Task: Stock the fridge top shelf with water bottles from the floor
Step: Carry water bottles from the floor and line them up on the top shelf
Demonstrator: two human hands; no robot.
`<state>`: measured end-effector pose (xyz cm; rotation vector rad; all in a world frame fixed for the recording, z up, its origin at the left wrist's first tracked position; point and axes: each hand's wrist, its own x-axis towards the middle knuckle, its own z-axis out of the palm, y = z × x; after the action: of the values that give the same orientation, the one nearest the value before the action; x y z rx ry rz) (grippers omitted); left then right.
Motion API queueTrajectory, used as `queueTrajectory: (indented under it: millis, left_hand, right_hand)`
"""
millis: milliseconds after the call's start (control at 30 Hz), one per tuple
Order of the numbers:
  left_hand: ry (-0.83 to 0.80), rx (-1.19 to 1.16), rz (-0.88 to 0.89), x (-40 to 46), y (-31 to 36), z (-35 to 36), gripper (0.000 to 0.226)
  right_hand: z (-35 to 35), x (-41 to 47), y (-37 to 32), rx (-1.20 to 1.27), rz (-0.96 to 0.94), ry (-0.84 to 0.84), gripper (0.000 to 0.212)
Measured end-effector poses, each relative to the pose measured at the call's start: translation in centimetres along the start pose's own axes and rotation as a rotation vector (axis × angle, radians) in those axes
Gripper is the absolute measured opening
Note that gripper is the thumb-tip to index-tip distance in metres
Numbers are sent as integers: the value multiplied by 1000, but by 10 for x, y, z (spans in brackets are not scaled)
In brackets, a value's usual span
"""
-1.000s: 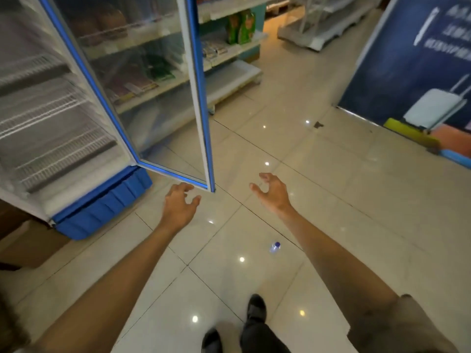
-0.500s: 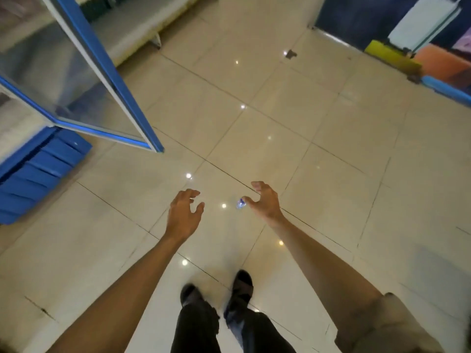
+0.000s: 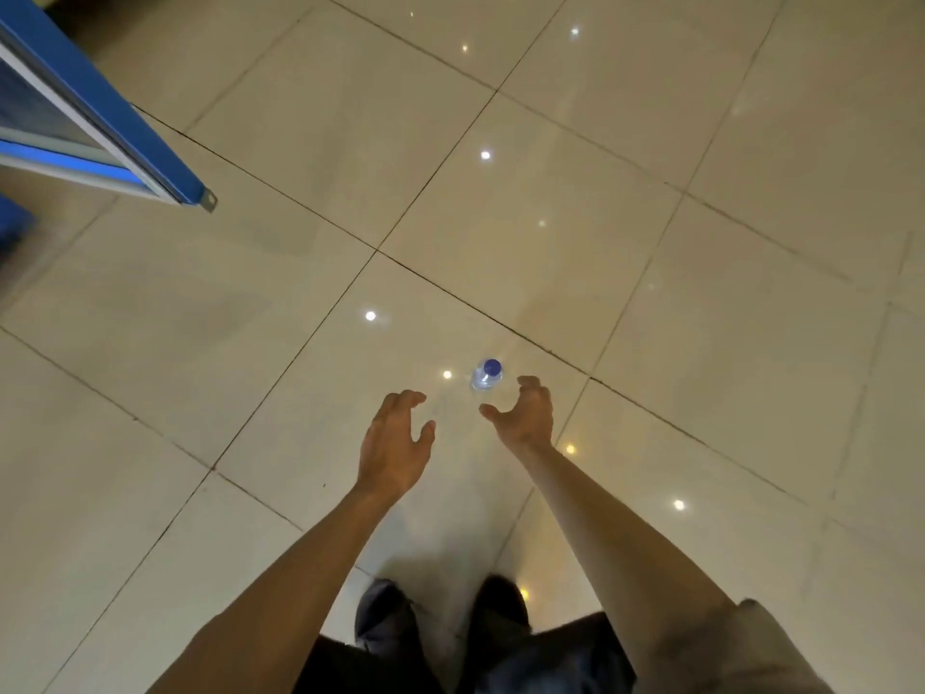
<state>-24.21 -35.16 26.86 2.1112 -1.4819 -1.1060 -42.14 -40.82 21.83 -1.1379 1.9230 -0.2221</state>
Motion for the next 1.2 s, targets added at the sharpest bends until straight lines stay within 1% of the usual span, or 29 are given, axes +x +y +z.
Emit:
queueTrajectory:
  millis: [133,233,333,400,467,533,667,833,1033,1200]
  left_hand:
    - [-10,13,4,49,-66,74,39]
    - [3,20,24,80,-104,114,37]
    - [34,3,63,104,-122,135,36]
    - [55,-13,89,114,-121,139,36]
    - [71,-18,100,117,-115,135,37]
    - [81,-13,116,116,-107,124,37]
    - [112,18,137,101,-82,83,37]
    - [160,40,123,44,-18,-5,38]
    - [226,80,191,-54,87,-151,35]
    - [319,77,181,-126,170,-279,33]
  right_hand:
    - [62,76,52,21,15,45,91]
    - [102,113,80,72,-61,100,92]
    - [128,135,89,224,-157,213,79]
    - [136,144,88,306,-196,280,62]
    - [136,145,85,341,-198,310,49]
    - [130,139,83,337,-198,304,45]
    - [101,106,64,345,-229,292,42]
    - [30,22,2,346,-282,254,46]
    - [-83,-109,-115,299,-393,188,53]
    - [-168,-213,-231,261,-486,142,54]
